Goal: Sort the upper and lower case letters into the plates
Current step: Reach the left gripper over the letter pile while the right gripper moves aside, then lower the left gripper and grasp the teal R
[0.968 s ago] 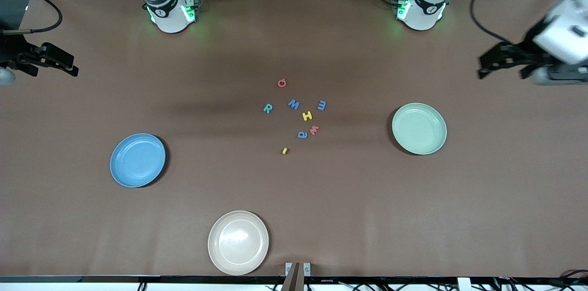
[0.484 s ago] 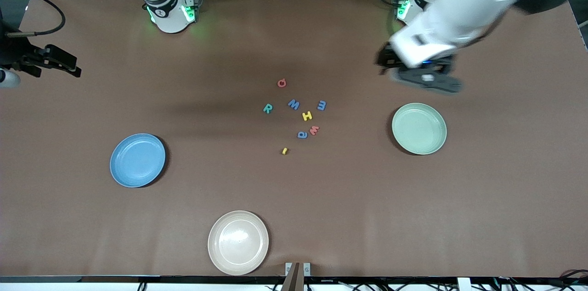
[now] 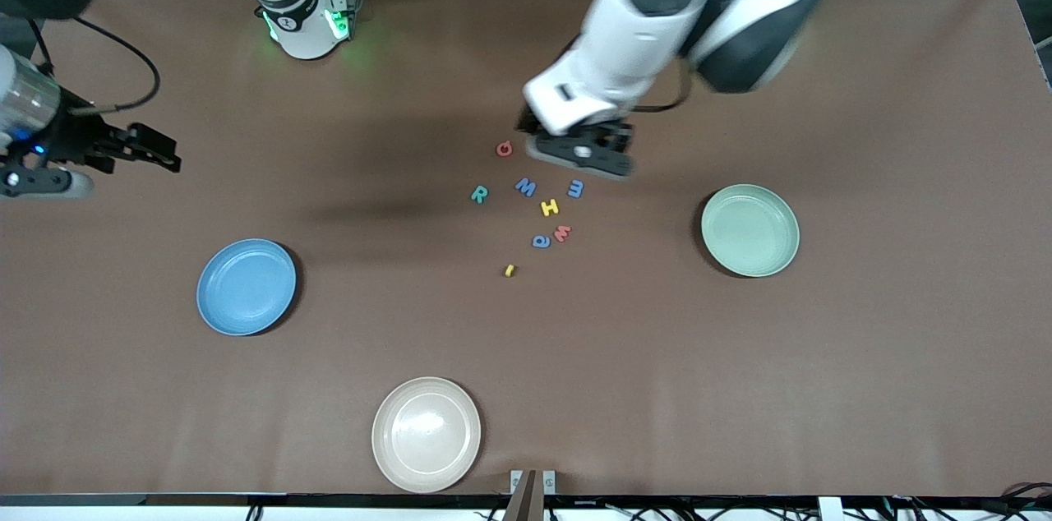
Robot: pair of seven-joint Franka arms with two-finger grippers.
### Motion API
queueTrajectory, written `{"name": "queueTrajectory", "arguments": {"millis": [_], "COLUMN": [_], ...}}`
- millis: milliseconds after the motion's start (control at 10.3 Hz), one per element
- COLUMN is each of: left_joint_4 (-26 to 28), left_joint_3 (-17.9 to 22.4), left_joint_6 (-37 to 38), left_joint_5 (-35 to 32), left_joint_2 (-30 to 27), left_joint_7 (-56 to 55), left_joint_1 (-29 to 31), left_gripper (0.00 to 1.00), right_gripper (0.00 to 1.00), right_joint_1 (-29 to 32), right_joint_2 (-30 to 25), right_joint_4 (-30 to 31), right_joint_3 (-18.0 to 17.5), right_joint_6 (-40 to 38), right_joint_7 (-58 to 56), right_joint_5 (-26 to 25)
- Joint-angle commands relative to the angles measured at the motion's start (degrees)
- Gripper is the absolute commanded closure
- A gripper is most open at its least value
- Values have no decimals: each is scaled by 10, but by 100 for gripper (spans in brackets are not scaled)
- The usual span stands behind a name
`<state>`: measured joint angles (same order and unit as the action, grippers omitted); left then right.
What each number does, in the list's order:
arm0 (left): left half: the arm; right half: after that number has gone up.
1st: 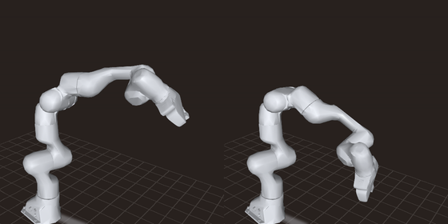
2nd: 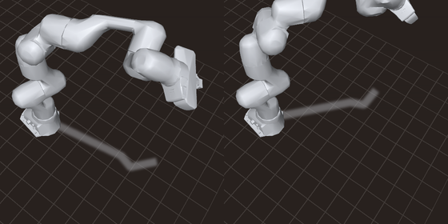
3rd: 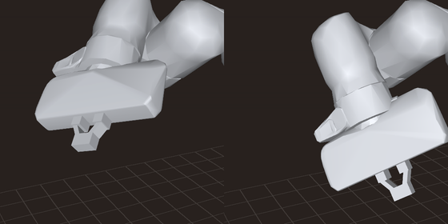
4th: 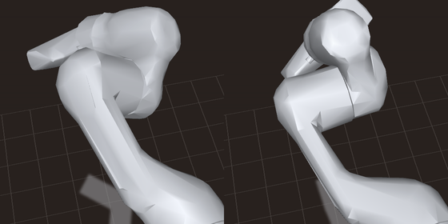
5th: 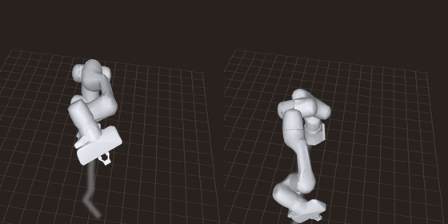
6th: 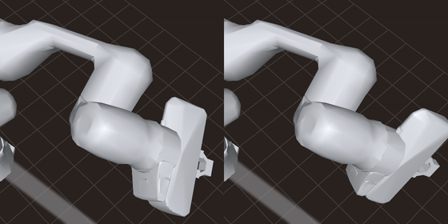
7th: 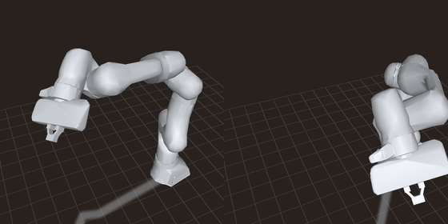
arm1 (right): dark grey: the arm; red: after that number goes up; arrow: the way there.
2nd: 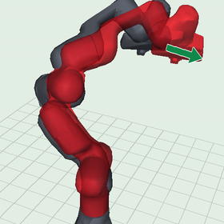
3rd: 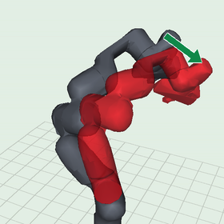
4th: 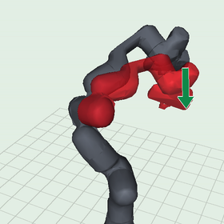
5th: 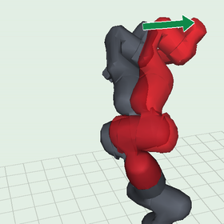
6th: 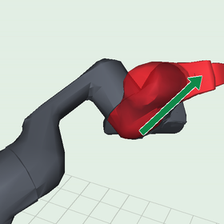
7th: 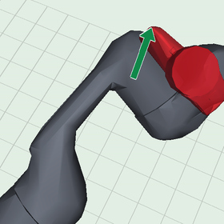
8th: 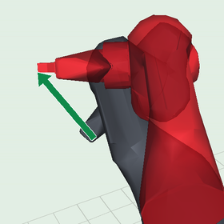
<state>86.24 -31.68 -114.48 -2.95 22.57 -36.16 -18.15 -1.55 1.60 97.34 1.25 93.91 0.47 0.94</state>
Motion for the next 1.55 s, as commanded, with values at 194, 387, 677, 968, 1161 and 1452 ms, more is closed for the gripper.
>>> {"name": "queueTrajectory", "arguments": {"millis": [194,387,677,968,1161,1452], "left_joint_4": [-48,-83,-84,-85,-84,-85], "left_joint_3": [44,144,196,197,197,197], "left_joint_6": [-96,-105,-170,-181,-196,-196], "left_joint_5": [-137,-138,-137,-137,-137,-137], "left_joint_2": [141,185,234,266,285,297], "left_joint_7": [-177,-184,-189,-197,-196,-194], "left_joint_1": [-142,-242,-288,-304,-312,-314], "left_gripper": [0,0,8,18,28,37], "right_gripper": [0,0,0,0,0,0], "right_joint_1": [15,24,25,30,37,42], "right_joint_2": [66,90,121,143,146,152], "right_joint_4": [0,0,0,0,0,0], "right_joint_3": [1,1,1,1,1,0], "right_joint_6": [30,44,61,72,74,79], "right_joint_7": [1,1,1,1,1,1], "right_joint_5": [7,6,6,7,7,7]}}
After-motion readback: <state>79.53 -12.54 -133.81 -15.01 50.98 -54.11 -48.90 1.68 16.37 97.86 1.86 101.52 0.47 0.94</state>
